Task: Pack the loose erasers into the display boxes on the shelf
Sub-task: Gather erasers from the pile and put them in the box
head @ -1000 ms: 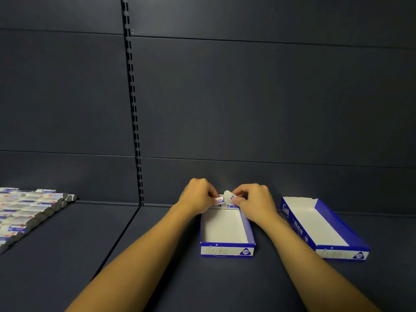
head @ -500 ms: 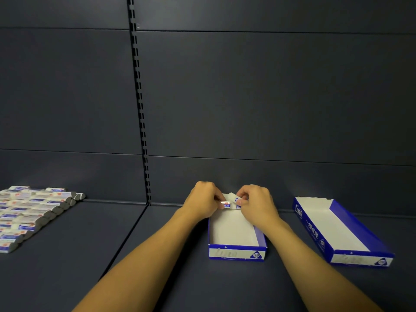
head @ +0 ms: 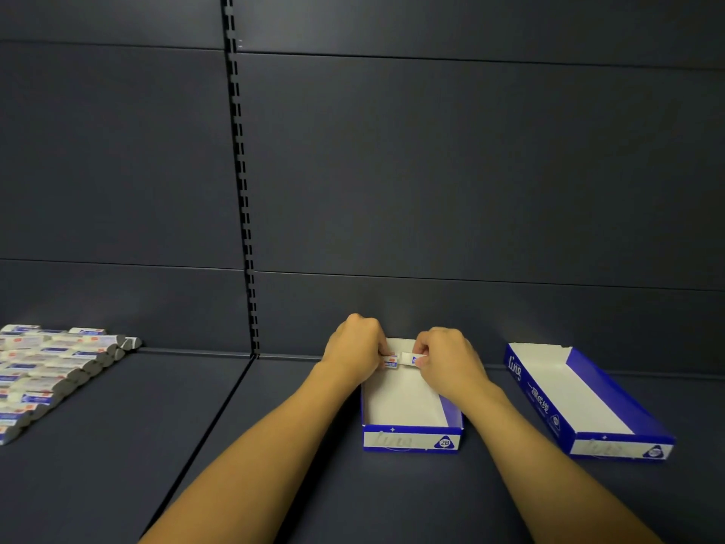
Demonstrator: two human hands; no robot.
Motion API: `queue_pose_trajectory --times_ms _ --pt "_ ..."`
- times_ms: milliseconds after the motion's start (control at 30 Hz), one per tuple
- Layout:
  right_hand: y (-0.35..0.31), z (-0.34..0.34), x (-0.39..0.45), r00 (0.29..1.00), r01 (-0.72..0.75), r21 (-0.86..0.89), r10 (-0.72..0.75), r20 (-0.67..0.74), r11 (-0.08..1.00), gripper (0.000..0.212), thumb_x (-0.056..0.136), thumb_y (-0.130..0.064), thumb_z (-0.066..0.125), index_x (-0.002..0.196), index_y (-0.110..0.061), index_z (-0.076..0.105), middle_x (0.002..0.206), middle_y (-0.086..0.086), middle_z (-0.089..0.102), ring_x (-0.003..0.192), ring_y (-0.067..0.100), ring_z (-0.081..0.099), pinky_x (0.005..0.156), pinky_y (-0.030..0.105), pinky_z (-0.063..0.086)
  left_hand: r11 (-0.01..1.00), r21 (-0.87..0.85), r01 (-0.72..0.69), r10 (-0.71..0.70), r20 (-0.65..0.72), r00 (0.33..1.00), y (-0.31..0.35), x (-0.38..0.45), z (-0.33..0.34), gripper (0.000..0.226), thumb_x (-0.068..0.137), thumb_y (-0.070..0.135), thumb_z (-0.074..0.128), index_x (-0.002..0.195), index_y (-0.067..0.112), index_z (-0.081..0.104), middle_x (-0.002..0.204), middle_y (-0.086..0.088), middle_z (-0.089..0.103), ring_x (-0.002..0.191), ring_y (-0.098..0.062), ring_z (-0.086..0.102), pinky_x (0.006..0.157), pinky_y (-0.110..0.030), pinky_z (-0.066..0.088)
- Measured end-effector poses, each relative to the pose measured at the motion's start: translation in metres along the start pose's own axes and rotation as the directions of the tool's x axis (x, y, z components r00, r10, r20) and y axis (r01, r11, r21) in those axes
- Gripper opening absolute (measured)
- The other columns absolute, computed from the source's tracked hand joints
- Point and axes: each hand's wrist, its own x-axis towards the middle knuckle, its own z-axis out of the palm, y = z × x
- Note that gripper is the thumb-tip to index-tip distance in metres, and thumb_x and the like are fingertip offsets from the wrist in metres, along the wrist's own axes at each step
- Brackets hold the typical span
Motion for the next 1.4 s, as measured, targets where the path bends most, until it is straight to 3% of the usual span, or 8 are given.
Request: queue_pose_trajectory --times_ms 467,667,1400 --pt "-0.001 0.001 0.001 1.0 0.0 -0.032 0.001 0.026 0.999 0.019 0.094 -0.028 0.069 0.112 -0.024 0.07 0.113 -0.003 0.066 0.092 0.014 0.062 0.074 0.023 0.051 0.998 0.07 0.006 -0.002 -0.056 0.998 0.001 -0.002 0.007 0.016 0.089 0.023 0.076 0.104 0.017 0.079 0.102 -0.006 0.073 0.091 -0.025 0.068 0.08 -0.042 0.06" --pt "-0.006 0.0 0.001 0.998 -0.014 -0.071 0.019 0.064 0.997 0.018 0.093 -0.03 0.07 0.109 -0.022 0.073 0.11 -0.001 0.07 0.093 0.017 0.067 0.08 0.026 0.055 0.996 0.084 -0.022 0.028 -0.07 0.997 -0.002 -0.002 0.01 0.021 0.091 0.026 0.074 0.108 0.015 0.078 0.11 -0.008 0.069 0.105 -0.025 0.06 0.084 -0.037 0.056" --pt "-0.011 0.0 -0.001 0.997 -0.047 -0.147 0.055 0.047 0.988 0.03 0.09 -0.035 0.071 0.113 -0.017 0.064 0.111 0.004 0.067 0.096 0.022 0.068 0.081 0.034 0.059 0.999 -0.037 0.035 -0.034 0.018 0.999 -0.005 -0.004 -0.001 0.013 0.086 0.015 0.077 0.096 0.02 0.082 0.098 -0.001 0.076 0.089 -0.021 0.07 0.085 -0.039 0.061"
